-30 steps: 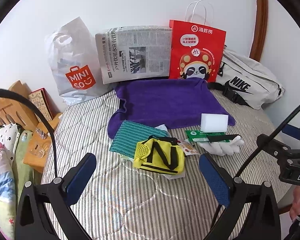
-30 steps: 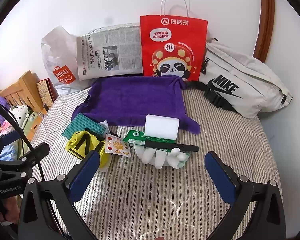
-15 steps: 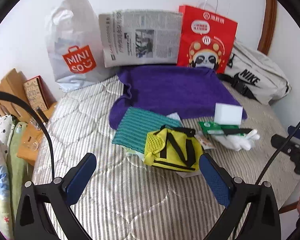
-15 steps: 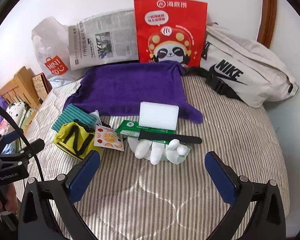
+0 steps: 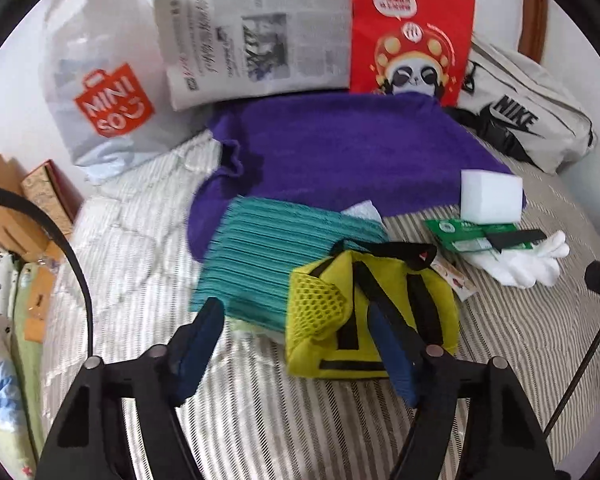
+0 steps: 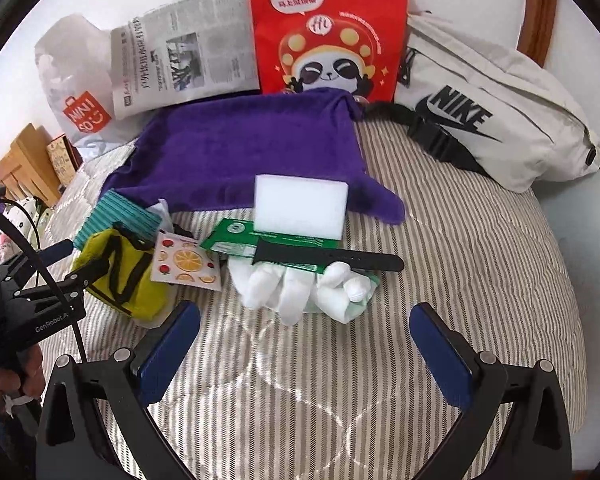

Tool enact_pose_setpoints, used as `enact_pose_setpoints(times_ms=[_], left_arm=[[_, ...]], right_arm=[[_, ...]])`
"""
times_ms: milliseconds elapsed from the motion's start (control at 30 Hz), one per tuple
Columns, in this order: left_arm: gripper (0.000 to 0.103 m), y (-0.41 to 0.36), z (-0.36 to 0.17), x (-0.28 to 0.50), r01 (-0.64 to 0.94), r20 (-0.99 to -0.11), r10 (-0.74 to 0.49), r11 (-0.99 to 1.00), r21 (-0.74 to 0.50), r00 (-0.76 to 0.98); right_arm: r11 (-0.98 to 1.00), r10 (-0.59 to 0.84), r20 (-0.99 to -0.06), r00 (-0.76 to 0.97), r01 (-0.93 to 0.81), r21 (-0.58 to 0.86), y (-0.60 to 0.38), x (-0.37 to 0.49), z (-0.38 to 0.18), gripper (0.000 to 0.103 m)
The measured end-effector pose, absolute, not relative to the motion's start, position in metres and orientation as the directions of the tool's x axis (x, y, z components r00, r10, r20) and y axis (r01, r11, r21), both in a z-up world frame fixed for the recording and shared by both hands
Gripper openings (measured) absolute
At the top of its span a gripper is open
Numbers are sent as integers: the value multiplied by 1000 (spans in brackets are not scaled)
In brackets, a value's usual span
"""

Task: Organize soft objects
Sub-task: 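Move the left gripper down and grasp the yellow-and-black pouch, then grasp the white sponge with the right gripper while the left gripper holds the pouch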

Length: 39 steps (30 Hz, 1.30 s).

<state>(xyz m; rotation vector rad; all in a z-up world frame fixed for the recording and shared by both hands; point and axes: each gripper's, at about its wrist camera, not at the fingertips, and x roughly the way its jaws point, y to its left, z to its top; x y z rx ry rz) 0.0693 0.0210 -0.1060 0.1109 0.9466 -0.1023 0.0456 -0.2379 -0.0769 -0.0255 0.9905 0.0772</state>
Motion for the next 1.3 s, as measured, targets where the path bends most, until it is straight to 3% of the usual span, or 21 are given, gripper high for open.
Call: enact_pose_setpoints(times_ms=[133, 267, 500, 867, 1300], left_arm=[[59, 19, -113, 70, 171, -793, -50, 983, 69, 607], [35, 23, -112, 71, 190, -775, -113, 982, 9, 622], [26, 26, -108, 69, 213, -769, -155, 977, -25, 620], [26, 32, -95, 60, 221, -764, -175, 974, -44, 621], [26, 39, -104, 68, 204, -784, -188, 976, -80, 592]], right_arm=[[999, 33, -851, 524, -46, 11, -247, 52, -87, 103], [1000, 13, -862, 507, -16, 6, -257, 57, -95, 103], [1000, -4, -863, 506, 13, 3, -272, 60, -100, 103], [999, 0, -857, 515, 28, 17, -290, 71, -103, 103], [996, 75, -839, 539, -82, 37, -262, 103, -103, 102]])
